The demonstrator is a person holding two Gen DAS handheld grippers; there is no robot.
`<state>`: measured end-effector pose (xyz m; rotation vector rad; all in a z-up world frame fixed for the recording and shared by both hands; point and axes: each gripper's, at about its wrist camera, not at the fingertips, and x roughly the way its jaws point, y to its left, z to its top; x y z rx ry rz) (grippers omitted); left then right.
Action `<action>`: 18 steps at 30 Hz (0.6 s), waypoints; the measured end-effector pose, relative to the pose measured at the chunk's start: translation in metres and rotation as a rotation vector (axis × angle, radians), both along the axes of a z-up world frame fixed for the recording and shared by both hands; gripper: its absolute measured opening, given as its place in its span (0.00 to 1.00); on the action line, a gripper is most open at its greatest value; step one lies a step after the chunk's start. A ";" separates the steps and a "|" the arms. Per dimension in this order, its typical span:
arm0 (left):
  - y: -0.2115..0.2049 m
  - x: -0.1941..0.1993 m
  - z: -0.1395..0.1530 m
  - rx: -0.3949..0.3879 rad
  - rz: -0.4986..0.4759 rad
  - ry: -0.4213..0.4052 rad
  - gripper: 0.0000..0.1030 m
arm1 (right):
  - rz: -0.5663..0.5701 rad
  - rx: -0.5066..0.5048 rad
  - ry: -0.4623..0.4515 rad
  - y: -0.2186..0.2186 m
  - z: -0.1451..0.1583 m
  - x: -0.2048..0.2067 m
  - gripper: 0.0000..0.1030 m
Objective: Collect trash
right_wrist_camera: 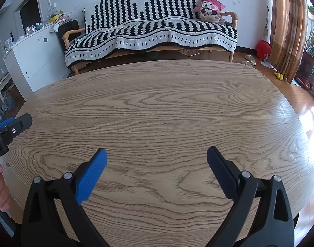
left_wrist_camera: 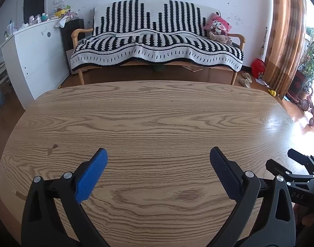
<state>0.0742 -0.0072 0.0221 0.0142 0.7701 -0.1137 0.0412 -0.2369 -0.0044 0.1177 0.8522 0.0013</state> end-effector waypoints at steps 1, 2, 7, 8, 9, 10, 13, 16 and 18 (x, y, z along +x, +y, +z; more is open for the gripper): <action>0.000 -0.001 0.000 0.000 0.001 0.000 0.94 | -0.001 0.000 0.000 0.000 0.000 0.000 0.91; 0.000 -0.002 0.000 -0.001 0.003 0.000 0.94 | -0.001 0.001 0.000 -0.001 0.000 0.000 0.91; 0.000 -0.003 0.000 0.001 0.003 -0.001 0.94 | 0.001 -0.004 -0.001 -0.001 0.000 0.000 0.91; 0.000 -0.002 0.000 -0.001 0.002 0.000 0.94 | 0.000 -0.005 -0.002 -0.001 0.001 0.000 0.91; 0.000 -0.002 0.000 -0.002 0.003 0.001 0.94 | 0.000 -0.005 -0.002 -0.001 0.001 0.000 0.91; 0.000 -0.003 0.000 -0.005 0.003 0.002 0.94 | 0.000 -0.005 -0.002 0.000 0.001 0.000 0.91; 0.000 -0.003 -0.001 -0.004 0.004 0.006 0.94 | -0.001 -0.006 -0.003 -0.001 0.001 0.000 0.91; 0.002 -0.002 -0.003 -0.008 0.001 0.015 0.94 | 0.000 -0.005 -0.002 0.000 0.000 0.000 0.91; 0.002 -0.003 -0.004 -0.006 0.001 0.015 0.94 | 0.000 -0.005 -0.003 -0.001 0.000 -0.001 0.91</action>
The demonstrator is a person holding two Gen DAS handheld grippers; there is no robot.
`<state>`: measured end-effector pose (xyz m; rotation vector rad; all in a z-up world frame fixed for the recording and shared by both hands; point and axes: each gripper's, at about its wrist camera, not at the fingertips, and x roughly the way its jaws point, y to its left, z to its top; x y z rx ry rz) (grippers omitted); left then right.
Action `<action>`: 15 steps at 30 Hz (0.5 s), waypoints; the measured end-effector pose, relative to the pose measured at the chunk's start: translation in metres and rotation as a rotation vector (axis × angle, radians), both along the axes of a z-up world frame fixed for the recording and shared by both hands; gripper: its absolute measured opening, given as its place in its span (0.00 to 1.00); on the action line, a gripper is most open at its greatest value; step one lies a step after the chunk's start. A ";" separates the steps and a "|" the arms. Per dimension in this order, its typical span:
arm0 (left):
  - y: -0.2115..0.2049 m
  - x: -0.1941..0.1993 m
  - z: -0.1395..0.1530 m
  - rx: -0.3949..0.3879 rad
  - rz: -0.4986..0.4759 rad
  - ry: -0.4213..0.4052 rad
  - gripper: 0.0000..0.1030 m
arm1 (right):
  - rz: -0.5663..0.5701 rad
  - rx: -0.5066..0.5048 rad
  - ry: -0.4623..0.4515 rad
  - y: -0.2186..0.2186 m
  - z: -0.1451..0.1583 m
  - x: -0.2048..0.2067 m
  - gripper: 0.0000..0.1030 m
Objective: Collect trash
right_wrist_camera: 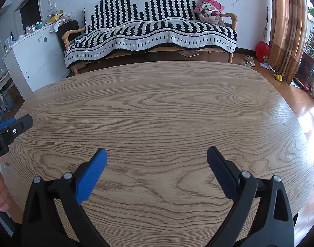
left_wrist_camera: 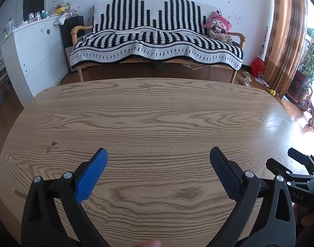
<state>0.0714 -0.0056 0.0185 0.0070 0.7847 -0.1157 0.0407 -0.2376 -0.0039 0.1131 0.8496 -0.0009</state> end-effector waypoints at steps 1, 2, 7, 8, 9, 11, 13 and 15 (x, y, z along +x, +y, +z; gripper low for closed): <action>0.000 0.000 0.000 0.003 0.001 -0.002 0.94 | 0.000 0.000 0.000 0.000 0.000 0.000 0.91; 0.000 0.000 0.000 0.002 0.002 -0.002 0.94 | 0.000 -0.001 0.001 0.000 0.000 0.000 0.91; 0.000 -0.001 0.000 0.004 0.000 -0.004 0.94 | 0.000 -0.003 0.000 0.000 0.000 -0.001 0.91; -0.001 -0.002 0.001 0.006 -0.001 -0.008 0.94 | -0.001 -0.006 -0.001 -0.001 0.000 0.000 0.91; -0.002 -0.003 0.001 0.009 -0.002 -0.013 0.94 | 0.000 -0.009 -0.002 -0.002 0.001 0.000 0.91; -0.004 -0.005 0.004 0.011 -0.001 -0.021 0.94 | -0.001 -0.009 -0.003 -0.003 0.002 0.000 0.91; -0.004 -0.005 0.005 0.010 -0.004 -0.022 0.94 | -0.001 -0.007 -0.003 -0.004 0.002 0.000 0.91; -0.006 -0.006 0.005 0.014 -0.003 -0.022 0.94 | -0.001 -0.008 -0.002 -0.003 0.002 0.000 0.91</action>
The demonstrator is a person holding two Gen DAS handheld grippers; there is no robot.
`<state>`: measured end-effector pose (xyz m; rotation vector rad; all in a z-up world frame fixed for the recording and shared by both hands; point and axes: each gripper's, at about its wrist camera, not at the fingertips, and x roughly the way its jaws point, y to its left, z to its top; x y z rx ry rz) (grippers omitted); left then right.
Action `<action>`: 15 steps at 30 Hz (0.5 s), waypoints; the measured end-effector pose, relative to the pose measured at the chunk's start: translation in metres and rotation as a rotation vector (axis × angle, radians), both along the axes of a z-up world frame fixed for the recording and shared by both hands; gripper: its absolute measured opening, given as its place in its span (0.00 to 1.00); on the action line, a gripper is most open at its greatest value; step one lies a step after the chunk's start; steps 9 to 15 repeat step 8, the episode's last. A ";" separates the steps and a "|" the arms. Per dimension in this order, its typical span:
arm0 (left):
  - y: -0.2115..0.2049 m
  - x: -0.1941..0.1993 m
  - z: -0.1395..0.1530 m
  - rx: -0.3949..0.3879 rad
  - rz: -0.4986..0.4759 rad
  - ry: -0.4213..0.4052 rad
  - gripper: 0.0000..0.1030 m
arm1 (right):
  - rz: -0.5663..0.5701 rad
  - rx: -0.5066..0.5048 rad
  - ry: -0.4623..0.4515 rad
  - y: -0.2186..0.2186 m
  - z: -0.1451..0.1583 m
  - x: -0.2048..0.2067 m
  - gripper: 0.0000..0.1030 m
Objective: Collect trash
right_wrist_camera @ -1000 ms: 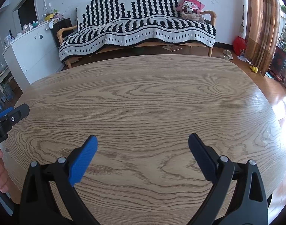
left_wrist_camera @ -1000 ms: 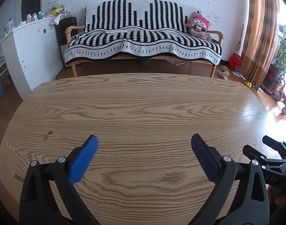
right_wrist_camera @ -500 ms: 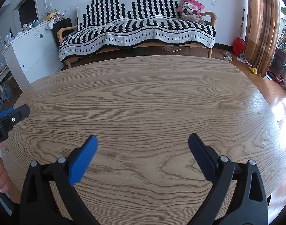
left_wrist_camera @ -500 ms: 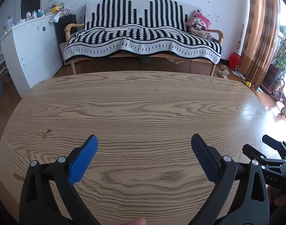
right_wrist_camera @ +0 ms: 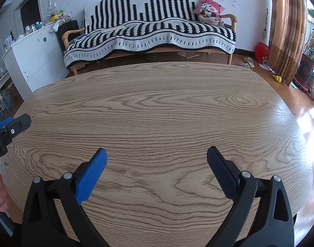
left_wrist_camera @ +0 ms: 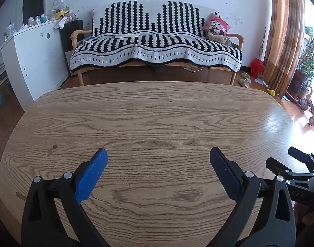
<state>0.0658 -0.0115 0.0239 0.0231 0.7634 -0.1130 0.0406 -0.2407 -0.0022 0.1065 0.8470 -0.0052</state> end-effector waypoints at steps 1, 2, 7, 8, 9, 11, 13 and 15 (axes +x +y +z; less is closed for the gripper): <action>0.000 0.000 0.000 0.002 0.003 0.002 0.94 | -0.001 0.000 0.000 -0.001 0.000 0.000 0.91; 0.000 0.000 0.000 0.003 0.005 0.004 0.94 | -0.001 0.000 0.000 -0.001 0.000 0.000 0.91; 0.001 0.002 -0.001 -0.005 0.008 0.016 0.94 | -0.001 0.000 0.000 -0.003 0.002 0.000 0.91; 0.001 0.002 -0.001 -0.003 0.007 0.016 0.94 | -0.001 0.001 -0.001 -0.003 0.002 0.000 0.91; 0.001 0.002 -0.001 -0.003 0.007 0.016 0.94 | -0.001 0.001 -0.001 -0.003 0.002 0.000 0.91; 0.001 0.002 -0.001 -0.003 0.007 0.016 0.94 | -0.001 0.001 -0.001 -0.003 0.002 0.000 0.91; 0.001 0.002 -0.001 -0.003 0.007 0.016 0.94 | -0.001 0.001 -0.001 -0.003 0.002 0.000 0.91; 0.001 0.002 -0.001 -0.003 0.007 0.016 0.94 | -0.001 0.001 -0.001 -0.003 0.002 0.000 0.91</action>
